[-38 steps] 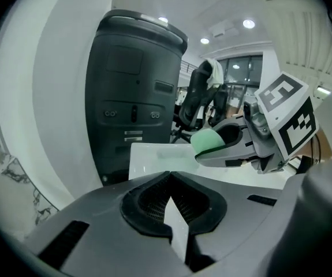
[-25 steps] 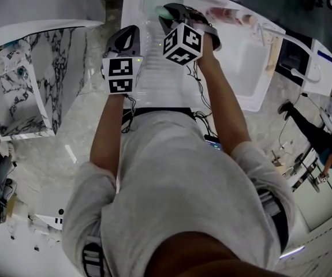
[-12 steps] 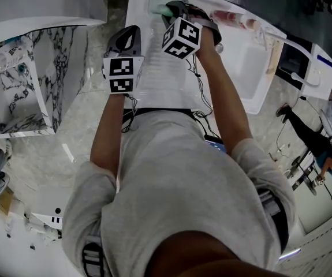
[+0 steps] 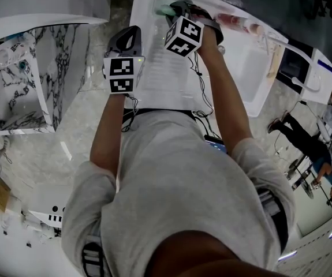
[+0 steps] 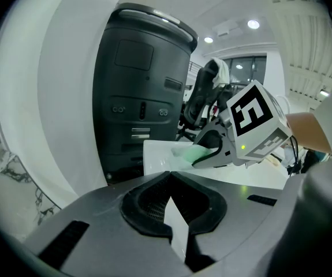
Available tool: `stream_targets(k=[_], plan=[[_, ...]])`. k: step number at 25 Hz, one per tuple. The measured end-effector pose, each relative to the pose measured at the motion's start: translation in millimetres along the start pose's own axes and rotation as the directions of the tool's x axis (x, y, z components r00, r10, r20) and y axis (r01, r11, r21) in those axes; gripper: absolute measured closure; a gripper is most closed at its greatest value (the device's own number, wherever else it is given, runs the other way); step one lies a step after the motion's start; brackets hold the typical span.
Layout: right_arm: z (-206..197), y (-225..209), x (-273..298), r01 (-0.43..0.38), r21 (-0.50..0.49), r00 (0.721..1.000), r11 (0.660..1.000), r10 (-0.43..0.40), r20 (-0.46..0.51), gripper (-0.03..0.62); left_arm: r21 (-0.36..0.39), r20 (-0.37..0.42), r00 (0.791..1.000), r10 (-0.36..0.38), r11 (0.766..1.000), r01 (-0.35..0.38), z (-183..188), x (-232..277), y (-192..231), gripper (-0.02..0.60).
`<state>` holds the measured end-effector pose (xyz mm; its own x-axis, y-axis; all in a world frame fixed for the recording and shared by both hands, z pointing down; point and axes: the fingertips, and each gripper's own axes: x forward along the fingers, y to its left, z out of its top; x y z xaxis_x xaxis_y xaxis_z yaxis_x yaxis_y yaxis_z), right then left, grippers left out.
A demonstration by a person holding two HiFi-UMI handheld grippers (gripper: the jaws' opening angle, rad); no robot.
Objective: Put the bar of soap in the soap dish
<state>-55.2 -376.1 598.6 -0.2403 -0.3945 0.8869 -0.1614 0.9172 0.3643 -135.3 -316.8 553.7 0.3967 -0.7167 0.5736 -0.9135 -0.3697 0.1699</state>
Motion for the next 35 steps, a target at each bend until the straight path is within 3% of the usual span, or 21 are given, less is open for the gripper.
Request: stream_targets(k=[12, 21, 26, 35], plan=[[0, -1, 1, 0.001, 0.003, 1.0, 1.0, -0.001, 0.006, 0.468, -0.011, -0.005, 1.0, -0.004, 1.0, 0.004, -3, 4, 1, 0.564], [6, 2, -8, 0.012, 0.074, 0.996, 0.997, -0.018, 0.083, 0.436, -0.028, -0.012, 1.0, 0.002, 1.0, -0.003, -5, 2, 6, 0.564], [8, -1, -13, 0.045, 0.09, 0.992, 0.995, -0.055, 0.112, 0.488, -0.029, -0.007, 1.0, 0.003, 1.0, -0.004, -5, 4, 7, 0.563], [7, -1, -12, 0.052, 0.094, 0.993, 0.994, -0.061, 0.097, 0.488, -0.027, -0.009, 1.0, -0.008, 1.0, 0.008, -4, 5, 4, 0.563]])
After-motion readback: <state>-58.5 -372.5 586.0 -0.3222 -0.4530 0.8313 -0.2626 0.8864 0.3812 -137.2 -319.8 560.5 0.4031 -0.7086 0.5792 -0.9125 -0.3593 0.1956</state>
